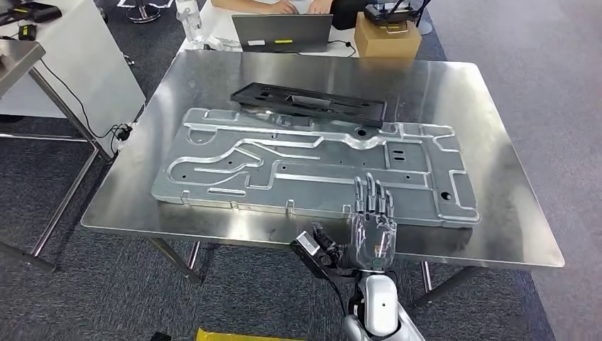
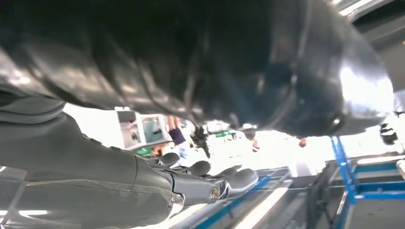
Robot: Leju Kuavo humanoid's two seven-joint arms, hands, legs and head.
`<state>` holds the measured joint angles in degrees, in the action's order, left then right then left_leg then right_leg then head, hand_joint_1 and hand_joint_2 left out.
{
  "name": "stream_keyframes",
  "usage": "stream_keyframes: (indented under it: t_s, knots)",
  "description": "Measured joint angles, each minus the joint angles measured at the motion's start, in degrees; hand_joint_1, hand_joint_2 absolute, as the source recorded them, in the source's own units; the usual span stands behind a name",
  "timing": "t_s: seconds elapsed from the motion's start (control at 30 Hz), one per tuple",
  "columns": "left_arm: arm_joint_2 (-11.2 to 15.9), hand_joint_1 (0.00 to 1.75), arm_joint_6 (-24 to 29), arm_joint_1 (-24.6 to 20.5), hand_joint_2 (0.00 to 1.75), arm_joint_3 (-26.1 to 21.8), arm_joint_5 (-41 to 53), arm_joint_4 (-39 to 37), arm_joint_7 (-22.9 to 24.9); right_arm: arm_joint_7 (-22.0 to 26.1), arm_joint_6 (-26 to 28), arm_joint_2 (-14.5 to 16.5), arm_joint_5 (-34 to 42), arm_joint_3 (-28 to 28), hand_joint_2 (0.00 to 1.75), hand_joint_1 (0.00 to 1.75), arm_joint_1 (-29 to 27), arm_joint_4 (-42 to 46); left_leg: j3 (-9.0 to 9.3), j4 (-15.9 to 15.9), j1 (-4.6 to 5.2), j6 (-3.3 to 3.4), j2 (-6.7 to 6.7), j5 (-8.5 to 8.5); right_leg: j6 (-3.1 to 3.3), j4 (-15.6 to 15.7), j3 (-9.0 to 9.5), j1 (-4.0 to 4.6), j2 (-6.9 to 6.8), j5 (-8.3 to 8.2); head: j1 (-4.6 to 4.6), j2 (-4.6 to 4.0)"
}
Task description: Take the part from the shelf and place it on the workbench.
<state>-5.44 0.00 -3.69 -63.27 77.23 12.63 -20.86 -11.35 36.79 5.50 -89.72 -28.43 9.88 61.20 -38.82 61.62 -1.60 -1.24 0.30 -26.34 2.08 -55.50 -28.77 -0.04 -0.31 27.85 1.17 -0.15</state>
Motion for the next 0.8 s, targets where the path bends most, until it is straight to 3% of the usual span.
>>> stream_keyframes:
  t_s: [0.07, 0.1, 0.13, 0.17, 0.2, 0.23, 0.3, 0.33, 0.4, 0.43, 0.47, 0.57, 0.6, 0.63, 0.67, 0.73, 0.8]
  knots:
    - [-0.01, 0.0, 0.02, 0.11, 0.0, -0.33, -0.33, 0.0, -0.12, 0.34, 1.3, 0.15, 0.35, 1.04, 0.0, 0.0, -2.51, 1.68, -1.53, 7.22, 0.02, -0.29, -0.03, -5.63, 0.4, -0.27, -1.77, 0.29, -0.18, -1.21, -0.03, 0.0]
    - [0.01, 0.0, 0.03, 0.14, 0.0, -0.59, -0.49, 0.0, -0.21, 0.55, 1.85, 0.16, 0.75, 1.68, 0.0, 0.0, -3.85, 2.35, -1.82, 10.42, 0.03, -0.39, -0.03, -6.64, 0.4, -0.57, -2.73, 0.41, -0.27, -1.71, -0.03, 0.0]
    - [0.02, 0.0, 0.04, 0.18, 0.0, -0.85, -0.66, 0.0, -0.32, 0.81, 2.24, 0.16, 1.31, 2.45, 0.0, 0.0, -5.19, 2.96, -1.47, 12.26, 0.03, -0.44, -0.02, -6.25, 0.35, -0.97, -3.73, 0.49, -0.36, -2.17, -0.03, 0.0]
    - [0.02, 0.0, 0.07, 0.24, 0.0, -1.11, -0.9, 0.0, -0.44, 1.26, 2.49, 0.16, 2.05, 3.44, 0.0, 0.0, -6.58, 3.65, -0.18, 12.19, 0.03, -0.42, -0.02, -4.83, 0.25, -1.49, -4.78, 0.52, -0.42, -2.56, -0.03, 0.0]
    - [0.02, 0.0, 0.11, 0.3, 0.0, -1.35, -1.1, 0.0, -0.55, 1.93, 2.63, 0.19, 2.83, 4.64, 0.0, 0.0, -8.04, 4.42, 2.11, 10.1, 0.03, -0.32, -0.03, -3.25, 0.1, -2.1, -5.82, 0.52, -0.45, -2.88, -0.04, 0.0]
    - [0.02, 0.0, 0.21, 0.32, 0.0, -1.58, -1.26, 0.0, -0.62, 2.77, 2.71, 0.3, 3.57, 6.15, 0.0, 0.0, -9.54, 5.34, 5.09, 6.4, 0.06, -0.15, -0.07, -2.77, -0.11, -2.76, -6.8, 0.53, -0.48, -3.15, -0.04, 0.0]
    - [0.02, 0.0, 0.48, 0.36, 0.0, -2.22, -1.49, 0.0, -0.67, 4.83, 2.83, 0.75, 4.82, 9.64, 0.0, 0.0, -12.42, 7.21, 10.3, -1.2, 0.35, 0.41, -0.25, -3.91, -0.65, -3.79, -8.04, 0.6, -0.55, -3.7, -0.04, 0.0]
    - [0.0, 0.0, 0.62, 0.41, 0.0, -2.56, -1.62, 0.0, -0.66, 6.04, 2.9, 1.1, 5.45, 11.53, 0.0, 0.0, -13.72, 7.97, 11.46, -3.29, 0.55, 0.7, -0.33, -4.77, -0.92, -3.95, -8.3, 0.61, -0.58, -4.09, -0.03, 0.0]
    - [-0.11, 0.0, 0.8, 0.58, 0.0, -3.32, -1.96, 0.0, -0.61, 9.74, 3.07, 2.13, 7.75, 15.91, 0.0, 0.0, -16.13, 8.87, 11.34, -4.1, 0.63, 1.5, -0.3, -4.23, -1.52, -3.77, -8.5, 0.55, -0.55, -4.9, -0.04, 0.0]
    - [-0.21, 0.0, 0.88, 0.59, 0.0, -3.72, -2.15, 0.0, -0.6, 12.16, 3.13, 2.79, 9.53, 18.45, 0.0, 0.0, -17.22, 9.01, 11.01, -4.36, 0.53, 1.94, -0.2, -3.67, -1.87, -4.0, -8.78, 0.48, -0.38, -4.47, -0.01, 0.0]
    - [-0.31, 0.0, 0.98, 0.6, 0.0, -4.12, -2.32, 0.0, -0.6, 14.88, 3.17, 3.57, 11.73, 21.31, 0.0, 0.0, -18.17, 8.94, 10.52, -4.54, 0.38, 2.51, -0.07, -3.01, -2.25, -4.96, -9.24, 0.41, -0.18, -3.06, 0.02, 0.0]
    - [-0.49, 0.0, 1.28, 0.73, 0.0, -5.16, -2.65, 0.0, -0.62, 20.27, 3.19, 5.72, 17.03, 29.12, 0.0, 0.0, -20.12, 7.98, 8.4, -4.57, 0.33, 3.31, 0.2, -1.22, -3.22, -13.86, -11.64, -0.05, 0.24, 4.84, 0.08, 0.0]
    - [-0.51, 0.0, 1.36, 0.78, 0.0, -5.43, -2.72, 0.0, -0.62, 21.04, 3.18, 6.26, 18.13, 30.98, 0.0, 0.0, -20.57, 7.57, 7.59, -4.46, 0.36, 3.29, 0.26, -0.71, -3.42, -17.0, -12.09, -0.18, 0.24, 6.28, 0.08, 0.0]
    - [-0.55, 0.0, 1.45, 0.81, 0.0, -5.65, -2.8, 0.0, -0.61, 21.69, 3.17, 6.7, 19.28, 32.51, 0.0, 0.0, -20.91, 7.07, 6.81, -4.31, 0.38, 3.25, 0.33, -0.26, -3.54, -18.65, -11.8, -0.29, 0.24, 6.43, 0.07, 0.0]
    - [-0.6, 0.0, 1.57, 0.82, 0.0, -5.84, -2.93, 0.0, -0.57, 22.5, 3.12, 7.14, 20.86, 33.98, 0.0, 0.0, -21.11, 6.35, 6.11, -4.14, 0.38, 3.17, 0.39, 0.12, -3.56, -18.27, -10.52, -0.36, 0.24, 5.48, 0.07, 0.0]
    - [-0.79, 0.0, 1.84, 0.76, 0.0, -6.37, -3.13, 0.0, -0.47, 24.96, 2.5, 7.99, 25.43, 37.45, 0.0, 0.0, -21.08, 3.93, 5.1, -3.84, 0.37, 2.95, 0.39, 0.6, -3.21, -11.72, -5.17, -0.35, 0.24, 2.7, 0.08, 0.0]
    - [-1.07, 0.0, 2.12, 0.76, 0.0, -6.88, -3.16, 0.0, -0.41, 28.49, 1.15, 8.49, 30.3, 41.92, 0.0, 0.0, -20.6, -0.08, 4.68, -3.77, 0.42, 2.45, 0.35, 1.07, -2.58, -3.87, 0.02, -0.01, 0.24, 2.18, 0.07, 0.0]
